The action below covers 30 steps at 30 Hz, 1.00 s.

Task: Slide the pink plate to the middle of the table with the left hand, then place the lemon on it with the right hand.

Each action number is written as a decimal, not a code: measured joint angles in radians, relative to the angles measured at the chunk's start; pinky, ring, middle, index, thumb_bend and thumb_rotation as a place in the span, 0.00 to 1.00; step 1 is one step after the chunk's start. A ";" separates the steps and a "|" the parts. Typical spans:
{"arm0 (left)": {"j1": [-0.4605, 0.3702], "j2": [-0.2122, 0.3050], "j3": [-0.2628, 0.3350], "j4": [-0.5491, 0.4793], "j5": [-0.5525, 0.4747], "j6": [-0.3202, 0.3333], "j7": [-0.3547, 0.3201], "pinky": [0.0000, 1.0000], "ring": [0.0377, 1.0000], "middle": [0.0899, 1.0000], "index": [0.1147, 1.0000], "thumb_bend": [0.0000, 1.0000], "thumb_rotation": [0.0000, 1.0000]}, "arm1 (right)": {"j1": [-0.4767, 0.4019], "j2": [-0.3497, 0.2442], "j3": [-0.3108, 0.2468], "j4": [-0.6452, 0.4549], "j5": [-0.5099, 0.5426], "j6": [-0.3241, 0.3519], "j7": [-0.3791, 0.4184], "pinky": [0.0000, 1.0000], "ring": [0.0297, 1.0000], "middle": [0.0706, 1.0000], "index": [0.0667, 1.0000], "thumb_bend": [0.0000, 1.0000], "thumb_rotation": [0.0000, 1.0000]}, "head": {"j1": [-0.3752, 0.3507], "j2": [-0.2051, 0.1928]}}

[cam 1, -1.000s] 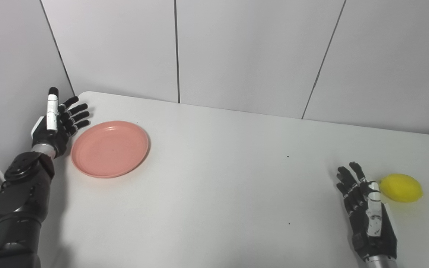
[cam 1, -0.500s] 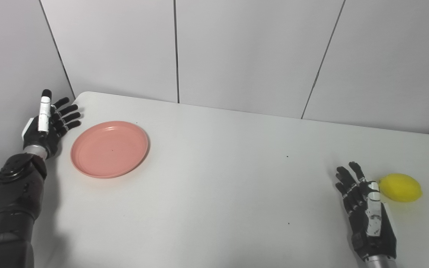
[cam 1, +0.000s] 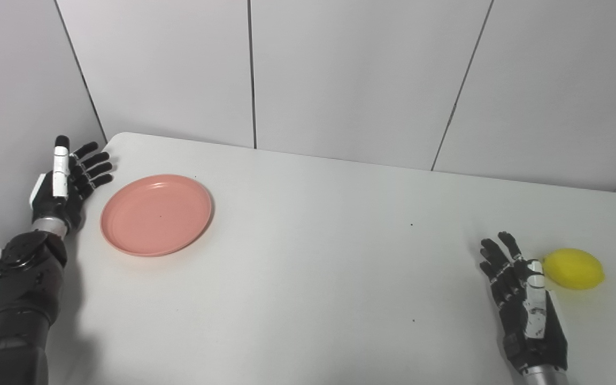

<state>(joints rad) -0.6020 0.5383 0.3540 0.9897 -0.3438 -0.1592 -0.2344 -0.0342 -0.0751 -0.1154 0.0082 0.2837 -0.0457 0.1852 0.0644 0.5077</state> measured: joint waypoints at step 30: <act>0.119 -0.056 0.008 -0.234 -0.045 0.071 -0.039 0.68 0.68 0.67 0.74 0.81 0.95 | 0.001 0.000 0.003 -0.002 0.000 0.001 -0.001 0.95 0.91 0.85 0.91 0.76 0.99 | -0.011 0.011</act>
<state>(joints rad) -0.4829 0.4823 0.3617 0.7555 -0.3893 -0.0879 -0.2731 -0.0332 -0.0753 -0.1122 0.0061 0.2836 -0.0444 0.1840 0.0537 0.5185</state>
